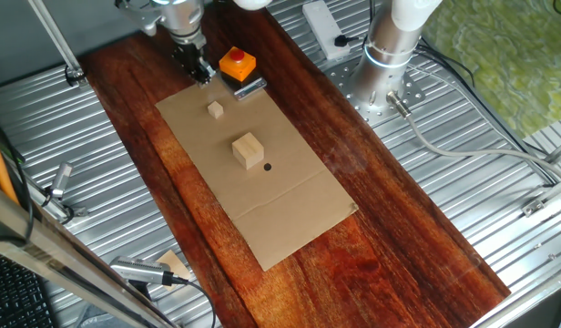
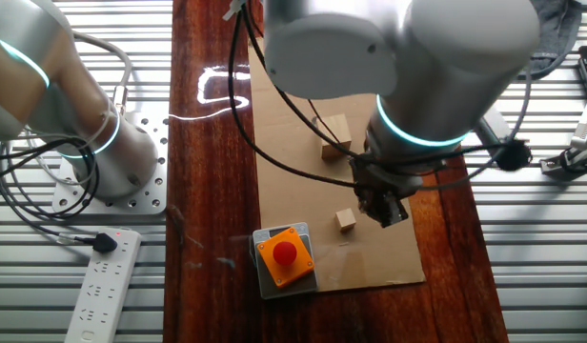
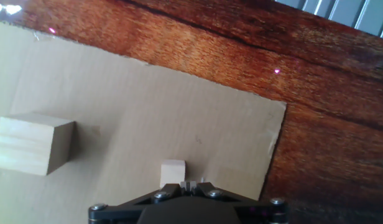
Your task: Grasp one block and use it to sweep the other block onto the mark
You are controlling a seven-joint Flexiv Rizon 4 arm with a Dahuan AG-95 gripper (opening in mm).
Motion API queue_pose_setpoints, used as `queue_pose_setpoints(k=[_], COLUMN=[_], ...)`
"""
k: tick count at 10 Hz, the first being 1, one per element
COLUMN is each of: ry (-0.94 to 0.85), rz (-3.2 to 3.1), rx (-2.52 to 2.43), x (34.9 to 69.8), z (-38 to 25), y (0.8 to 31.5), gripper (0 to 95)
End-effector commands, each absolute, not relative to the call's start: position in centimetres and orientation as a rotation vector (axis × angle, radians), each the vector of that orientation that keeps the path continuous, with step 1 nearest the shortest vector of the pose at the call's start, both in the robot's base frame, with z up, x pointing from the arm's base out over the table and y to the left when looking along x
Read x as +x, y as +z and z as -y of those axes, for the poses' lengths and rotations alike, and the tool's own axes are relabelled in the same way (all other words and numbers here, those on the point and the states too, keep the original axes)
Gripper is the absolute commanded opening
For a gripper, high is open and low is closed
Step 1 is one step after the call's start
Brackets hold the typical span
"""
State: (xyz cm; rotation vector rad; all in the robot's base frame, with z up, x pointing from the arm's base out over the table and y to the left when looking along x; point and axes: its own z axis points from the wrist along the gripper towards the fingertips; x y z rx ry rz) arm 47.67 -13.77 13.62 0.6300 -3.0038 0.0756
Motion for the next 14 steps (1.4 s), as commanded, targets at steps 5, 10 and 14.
queue_pose_setpoints(k=[5, 10, 14], ry=[0.114, 0.053, -0.031], rz=[2.982, 3.005, 3.027], rx=[0.498, 0.449, 0.466], x=[47.8, 47.8, 47.8], z=[13.8, 13.8, 16.3], y=[13.6, 13.6, 10.9], gripper=[0.0, 0.0, 0.0])
